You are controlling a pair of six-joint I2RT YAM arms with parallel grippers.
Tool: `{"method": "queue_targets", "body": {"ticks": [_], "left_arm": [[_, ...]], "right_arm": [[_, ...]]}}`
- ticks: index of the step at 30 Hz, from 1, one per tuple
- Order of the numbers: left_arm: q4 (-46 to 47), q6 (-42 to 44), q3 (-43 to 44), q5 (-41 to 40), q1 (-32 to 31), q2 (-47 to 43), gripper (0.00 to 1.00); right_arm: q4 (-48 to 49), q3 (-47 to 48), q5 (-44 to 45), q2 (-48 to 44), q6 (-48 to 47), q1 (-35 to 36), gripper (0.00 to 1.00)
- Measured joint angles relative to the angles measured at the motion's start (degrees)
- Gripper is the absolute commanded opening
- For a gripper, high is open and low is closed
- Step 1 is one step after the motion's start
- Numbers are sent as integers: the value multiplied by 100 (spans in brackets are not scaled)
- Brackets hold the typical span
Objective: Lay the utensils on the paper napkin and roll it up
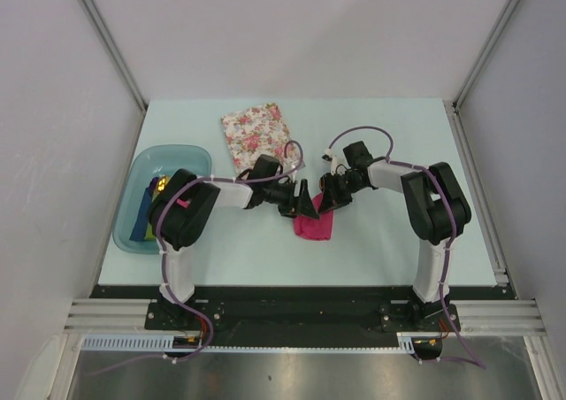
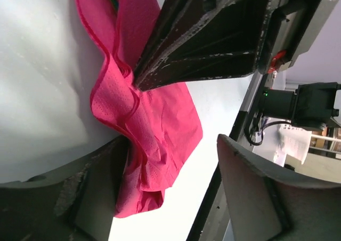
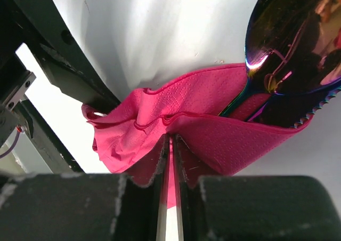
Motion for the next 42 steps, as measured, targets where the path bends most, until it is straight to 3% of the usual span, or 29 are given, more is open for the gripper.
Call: {"method": "queue_targets", "body": {"ticks": [9,20,23,33,36,42], "left_arm": [[-275,-13,-640,114,514,-407,59],[151,-544,-1088,605,590,-444,60],[319,-708,-1073,553,535,-391,55],[291,-780,-518,258,278,-396,12],[278,-796,-398,247,184,-400,6],[205,-822,-116,208,-26,-391,4]], "right_arm": [[-24,20,2,9,0,0,11],[-87,76,-13,52,46,-4,11],[-96,85,-13,57,46,-4,11],[-162,138,-13,87,46,-4,11],[-179,151,-13,94,46,-4,11],[-229,197,-17,127,48,-4,11]]}}
